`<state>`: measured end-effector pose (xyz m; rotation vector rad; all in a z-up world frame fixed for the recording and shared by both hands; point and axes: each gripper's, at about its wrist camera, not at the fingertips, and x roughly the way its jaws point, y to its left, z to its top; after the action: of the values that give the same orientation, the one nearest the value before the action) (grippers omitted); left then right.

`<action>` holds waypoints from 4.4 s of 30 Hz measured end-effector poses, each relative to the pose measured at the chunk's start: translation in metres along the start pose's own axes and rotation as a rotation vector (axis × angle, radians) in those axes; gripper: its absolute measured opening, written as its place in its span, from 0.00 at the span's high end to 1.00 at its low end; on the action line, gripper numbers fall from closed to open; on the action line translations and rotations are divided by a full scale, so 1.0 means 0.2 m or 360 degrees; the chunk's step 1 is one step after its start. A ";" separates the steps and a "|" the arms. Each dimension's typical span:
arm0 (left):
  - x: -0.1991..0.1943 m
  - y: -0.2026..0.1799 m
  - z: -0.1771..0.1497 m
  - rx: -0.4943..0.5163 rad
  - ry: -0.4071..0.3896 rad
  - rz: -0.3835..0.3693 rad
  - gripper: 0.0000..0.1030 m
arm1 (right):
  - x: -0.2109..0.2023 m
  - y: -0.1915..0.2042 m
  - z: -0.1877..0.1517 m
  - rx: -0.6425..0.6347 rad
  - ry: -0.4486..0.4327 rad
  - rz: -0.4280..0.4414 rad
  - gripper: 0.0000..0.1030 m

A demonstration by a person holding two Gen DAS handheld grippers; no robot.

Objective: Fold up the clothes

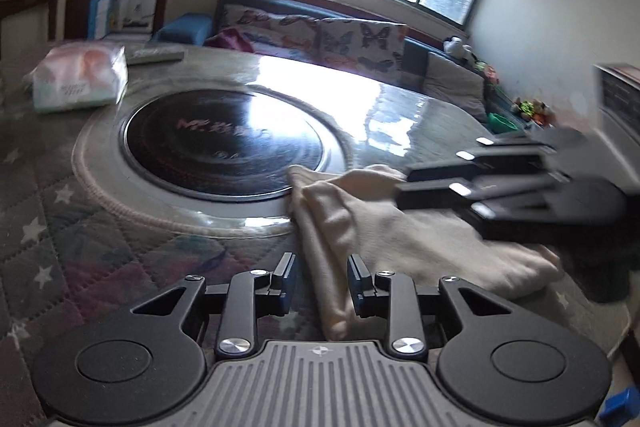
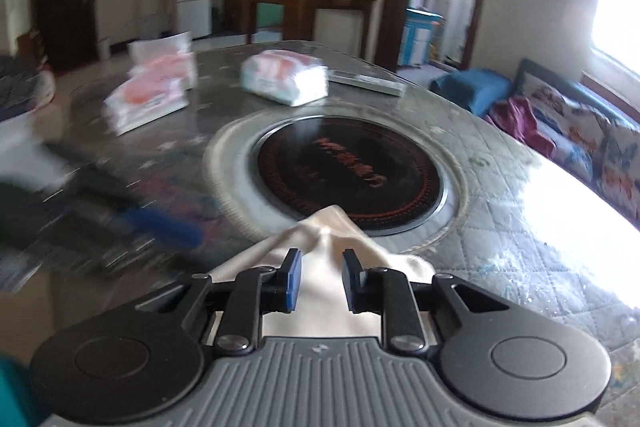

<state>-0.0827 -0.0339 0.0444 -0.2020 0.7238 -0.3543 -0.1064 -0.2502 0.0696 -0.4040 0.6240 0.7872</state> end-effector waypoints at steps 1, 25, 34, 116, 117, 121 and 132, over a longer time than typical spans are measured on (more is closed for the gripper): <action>0.01 0.01 0.01 -0.0021 0.0006 0.0002 0.70 | -0.03 0.04 -0.01 -0.0043 0.0002 0.0015 0.79; 0.04 0.18 0.06 -0.0507 0.0058 -0.0124 0.54 | 0.10 0.47 -0.05 -0.0453 0.0067 0.0084 0.90; 0.13 0.20 0.10 -0.0835 0.0073 -0.0281 0.47 | -0.06 0.26 0.03 -0.0077 -0.0051 0.0175 0.92; 0.70 -0.67 0.32 -0.0058 0.0213 -0.0344 0.86 | -0.90 -0.86 -1.23 0.1414 -0.0197 -0.0836 0.73; 0.70 -0.67 0.32 -0.0036 0.0214 -0.0327 0.86 | -0.87 -0.86 -1.23 0.1420 -0.0192 -0.0821 0.73; 0.71 -0.73 0.29 0.0092 0.0198 -0.0271 0.86 | -0.80 -0.87 -1.21 0.1382 -0.0187 -0.0802 0.81; 0.81 -1.02 0.29 0.0253 0.0255 -0.0475 0.86 | -0.92 -0.93 -1.11 0.1149 -0.0092 -0.1145 0.92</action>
<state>0.0181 -0.2807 0.0488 -0.1316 0.8211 -0.7166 -0.1476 -0.5896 0.0440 0.0741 0.6075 -0.1332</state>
